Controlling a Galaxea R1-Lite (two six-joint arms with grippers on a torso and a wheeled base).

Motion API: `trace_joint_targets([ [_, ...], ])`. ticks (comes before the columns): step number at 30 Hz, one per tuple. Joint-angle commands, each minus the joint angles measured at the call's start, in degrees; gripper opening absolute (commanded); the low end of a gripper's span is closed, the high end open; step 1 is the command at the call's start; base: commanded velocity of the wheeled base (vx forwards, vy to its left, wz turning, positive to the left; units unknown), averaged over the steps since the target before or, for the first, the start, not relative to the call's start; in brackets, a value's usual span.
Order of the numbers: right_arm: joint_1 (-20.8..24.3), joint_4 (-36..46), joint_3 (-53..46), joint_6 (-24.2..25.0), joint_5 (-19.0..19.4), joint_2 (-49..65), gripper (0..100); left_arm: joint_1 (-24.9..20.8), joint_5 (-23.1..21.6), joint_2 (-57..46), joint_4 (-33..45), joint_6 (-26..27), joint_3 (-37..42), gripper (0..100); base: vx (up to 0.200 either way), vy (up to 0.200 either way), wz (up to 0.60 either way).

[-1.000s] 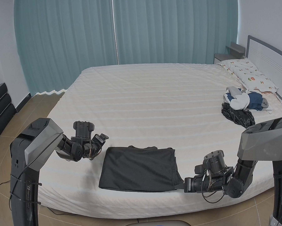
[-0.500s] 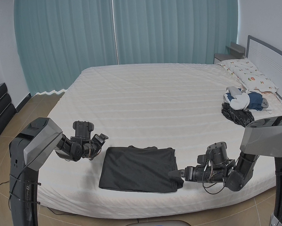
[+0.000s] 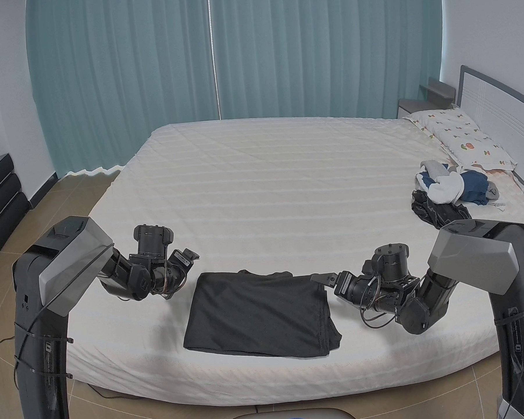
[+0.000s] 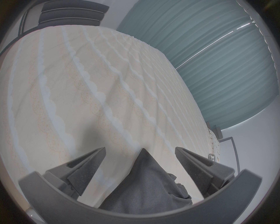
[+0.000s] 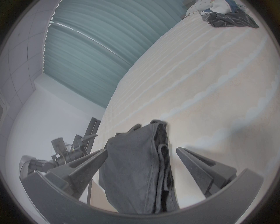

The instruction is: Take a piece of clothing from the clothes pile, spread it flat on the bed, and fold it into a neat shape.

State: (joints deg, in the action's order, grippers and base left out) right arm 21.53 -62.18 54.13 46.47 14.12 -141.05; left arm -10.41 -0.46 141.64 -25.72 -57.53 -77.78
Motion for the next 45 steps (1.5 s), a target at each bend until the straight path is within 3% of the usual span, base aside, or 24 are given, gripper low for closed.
trace_joint_targets([
  [1, -0.1, -0.7, 3.5, 2.0, -1.0, -3.5, 100, 0.0, 0.0, -0.5, -0.1, -0.2, 0.8, 100, 0.0, 0.0, 0.0],
  [5, 0.1, -4.3, 4.3, 5.1, -2.0, -4.8, 100, 0.0, 0.9, -0.7, -0.1, -0.4, 0.7, 100, 0.0, 0.0, 0.0],
  [10, 0.4, -7.1, 4.5, 5.3, -2.2, -5.5, 100, 0.0, 2.7, -0.8, -0.2, -0.5, 1.1, 100, 0.08, 0.0, 0.0],
  [38, 1.9, -6.5, 4.1, 6.1, -2.4, -5.6, 100, -0.2, 2.7, -0.3, -0.2, -0.5, 0.8, 100, 0.007, 0.0, 0.0],
  [39, 1.9, -6.3, 4.1, 6.1, -2.3, -5.6, 0, -0.1, 2.7, -0.3, -0.2, -0.5, 0.8, 100, 0.0, 0.0, 0.0],
  [45, 1.9, -4.8, 4.3, 6.0, -2.5, -5.5, 0, 0.0, 2.7, -0.3, -0.2, -0.6, 0.5, 100, 0.0, 0.0, 0.0],
])
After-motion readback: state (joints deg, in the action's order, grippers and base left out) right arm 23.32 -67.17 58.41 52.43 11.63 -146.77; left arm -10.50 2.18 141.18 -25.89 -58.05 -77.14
